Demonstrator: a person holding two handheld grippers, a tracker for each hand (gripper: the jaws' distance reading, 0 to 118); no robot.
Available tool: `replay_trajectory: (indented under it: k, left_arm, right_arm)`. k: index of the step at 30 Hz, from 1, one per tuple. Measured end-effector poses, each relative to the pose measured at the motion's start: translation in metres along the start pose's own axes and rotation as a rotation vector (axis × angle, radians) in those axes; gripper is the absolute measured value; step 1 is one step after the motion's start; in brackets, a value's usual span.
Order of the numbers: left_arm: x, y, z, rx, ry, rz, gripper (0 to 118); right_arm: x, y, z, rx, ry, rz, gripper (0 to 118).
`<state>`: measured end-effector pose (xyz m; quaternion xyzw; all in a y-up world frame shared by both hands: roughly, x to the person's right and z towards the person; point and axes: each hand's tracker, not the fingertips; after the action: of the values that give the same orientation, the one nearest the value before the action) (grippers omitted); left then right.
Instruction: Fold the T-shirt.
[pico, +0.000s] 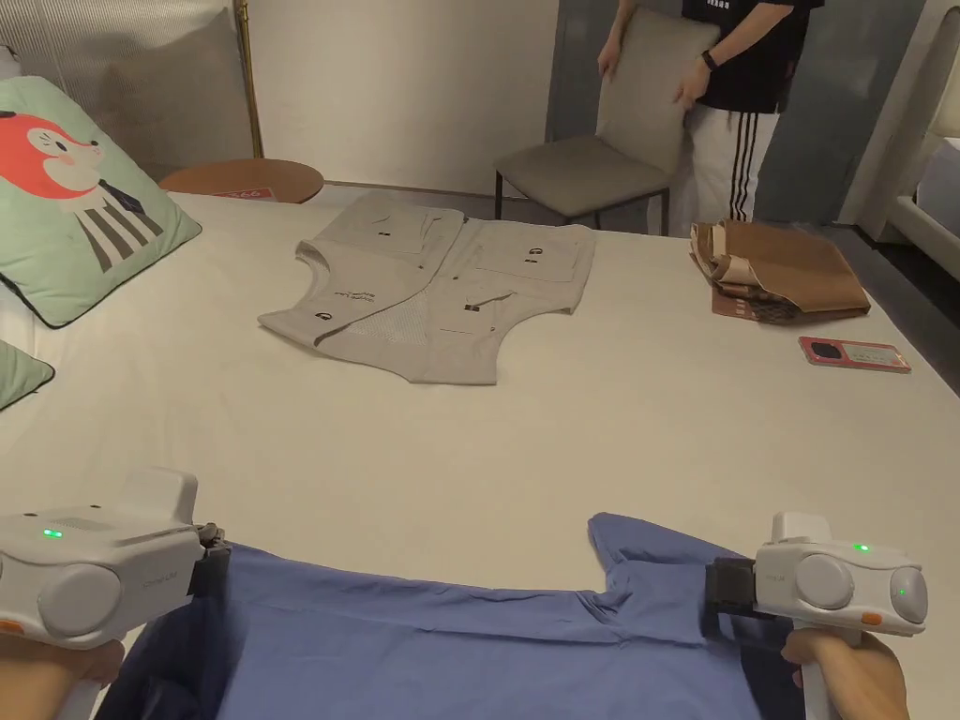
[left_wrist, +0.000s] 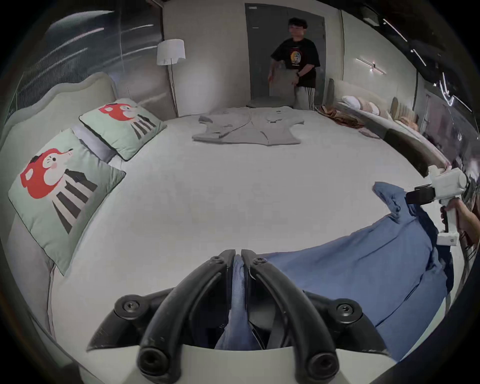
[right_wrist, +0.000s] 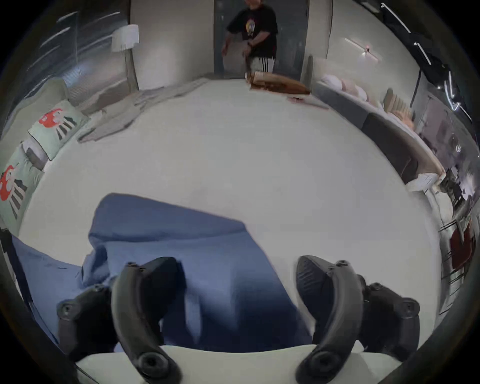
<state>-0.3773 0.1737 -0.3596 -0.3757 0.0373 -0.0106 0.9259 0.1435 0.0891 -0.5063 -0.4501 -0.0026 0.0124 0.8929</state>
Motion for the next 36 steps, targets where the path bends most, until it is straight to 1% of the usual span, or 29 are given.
replay_trajectory:
  k: [1,2,3,4,5,6,7,9,11,12,17,20,22,23,26,28,31,36]
  left_arm:
    - [-0.001,-0.001,0.0,-0.002,-0.001,-0.002,2]
    - [-0.002,-0.002,0.001,-0.005,-0.002,0.0,2]
    - [-0.004,-0.003,0.001,-0.008,-0.004,0.004,2]
    - [-0.003,-0.004,0.0,-0.011,-0.004,0.009,2]
    - [-0.004,-0.005,0.0,-0.011,-0.003,0.013,2]
    - [-0.005,-0.006,0.001,-0.01,-0.001,0.019,2]
    - [-0.005,-0.007,0.001,-0.008,0.001,0.024,2]
    - [-0.005,-0.009,0.005,0.006,0.001,0.038,2]
    - [-0.006,-0.012,0.01,0.016,0.0,0.049,2]
    - [-0.005,-0.014,0.013,0.018,0.001,0.053,2]
    - [-0.007,-0.026,0.042,0.05,0.015,0.074,2]
    - [-0.012,-0.037,0.062,0.064,0.022,0.098,2]
    - [-0.017,-0.048,0.077,0.08,0.007,0.121,2]
    - [-0.02,-0.053,0.083,0.086,-0.003,0.132,2]
    - [-0.026,-0.072,0.101,0.088,-0.019,0.161,2]
    - [-0.026,-0.089,0.113,0.085,-0.016,0.169,2]
    - [-0.024,-0.116,0.123,0.062,-0.021,0.174,2]
    - [-0.02,-0.165,0.123,-0.017,-0.007,0.173,2]
  right_arm:
    - [-0.001,-0.002,-0.002,-0.004,0.019,-0.007,91]
    - [-0.003,-0.004,-0.003,-0.015,0.029,0.0,78]
    - [-0.009,-0.009,0.006,0.0,0.021,0.019,72]
    - [-0.011,-0.01,0.011,0.034,-0.01,0.053,71]
    - [-0.012,-0.011,0.015,0.032,-0.002,0.063,52]
    - [-0.011,-0.008,0.018,0.026,0.009,0.069,27]
    - [-0.011,-0.006,0.021,0.033,-0.001,0.081,3]
    - [-0.009,-0.01,0.038,0.066,0.013,0.092,4]
    - [-0.01,-0.013,0.068,0.126,-0.002,0.102,4]
    - [-0.008,-0.015,0.084,0.158,0.009,0.112,4]
    - [0.006,-0.035,0.16,0.287,0.071,0.084,4]
    - [0.019,-0.056,0.2,0.349,0.122,0.043,4]
    - [0.031,-0.074,0.225,0.355,0.204,-0.011,4]
    - [0.039,-0.085,0.228,0.363,0.221,-0.042,4]
    - [0.05,-0.118,0.253,0.374,0.246,-0.069,4]
    - [0.049,-0.142,0.27,0.373,0.27,-0.087,4]
    - [0.053,-0.177,0.274,0.349,0.278,-0.103,4]
    - [0.057,-0.231,0.257,0.265,0.21,-0.123,4]
